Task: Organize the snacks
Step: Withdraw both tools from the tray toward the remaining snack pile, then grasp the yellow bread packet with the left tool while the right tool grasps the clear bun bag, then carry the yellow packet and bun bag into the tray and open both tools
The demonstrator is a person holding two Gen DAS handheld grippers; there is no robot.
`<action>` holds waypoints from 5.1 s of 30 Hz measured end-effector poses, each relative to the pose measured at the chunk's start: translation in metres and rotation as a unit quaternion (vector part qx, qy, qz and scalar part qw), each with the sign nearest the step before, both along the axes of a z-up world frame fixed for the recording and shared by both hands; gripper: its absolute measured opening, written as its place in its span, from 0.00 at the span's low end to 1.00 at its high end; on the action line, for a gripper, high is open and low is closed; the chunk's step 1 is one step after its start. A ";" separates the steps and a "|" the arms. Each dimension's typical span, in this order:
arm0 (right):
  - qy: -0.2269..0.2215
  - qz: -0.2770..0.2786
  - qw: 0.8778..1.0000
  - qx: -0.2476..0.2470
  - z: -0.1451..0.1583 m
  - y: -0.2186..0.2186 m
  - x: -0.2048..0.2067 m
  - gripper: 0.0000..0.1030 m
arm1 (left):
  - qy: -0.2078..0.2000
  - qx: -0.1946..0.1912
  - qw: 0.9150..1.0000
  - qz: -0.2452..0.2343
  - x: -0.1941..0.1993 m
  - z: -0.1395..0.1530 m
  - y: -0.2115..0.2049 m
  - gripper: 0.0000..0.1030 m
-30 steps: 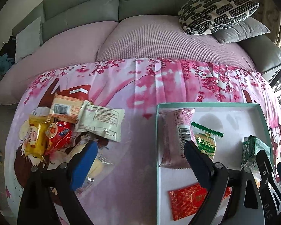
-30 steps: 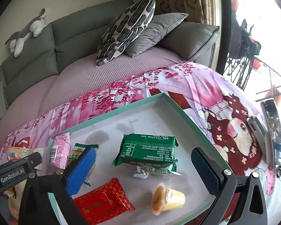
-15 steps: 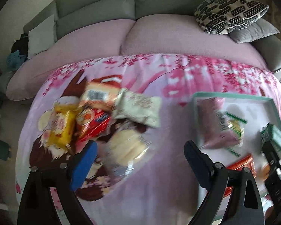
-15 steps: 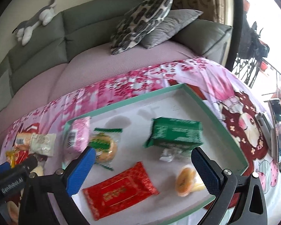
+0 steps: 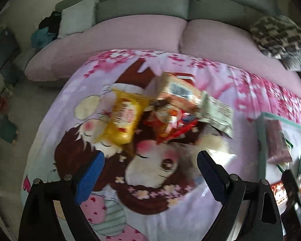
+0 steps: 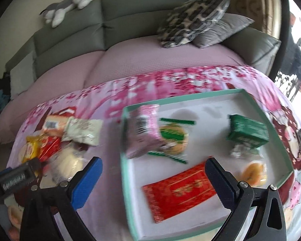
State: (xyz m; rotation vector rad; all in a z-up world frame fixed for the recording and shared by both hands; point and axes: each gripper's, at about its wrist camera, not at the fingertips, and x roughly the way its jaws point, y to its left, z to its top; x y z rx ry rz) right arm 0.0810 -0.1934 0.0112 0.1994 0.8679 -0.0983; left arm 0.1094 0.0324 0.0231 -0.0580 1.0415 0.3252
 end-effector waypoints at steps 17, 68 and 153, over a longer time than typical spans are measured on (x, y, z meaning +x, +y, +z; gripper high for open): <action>0.010 0.079 0.997 -0.018 -0.020 0.079 0.006 0.99 | 0.018 -0.070 0.994 0.076 0.006 -0.019 0.091 0.91; 0.039 0.156 0.985 0.069 -0.033 0.098 0.044 0.59 | 0.018 -0.061 0.998 -0.007 0.055 -0.023 0.081 0.43; -0.012 -0.092 0.992 0.087 0.012 -0.139 -0.014 0.70 | 0.015 -0.083 0.960 -0.266 0.029 0.012 -0.183 0.60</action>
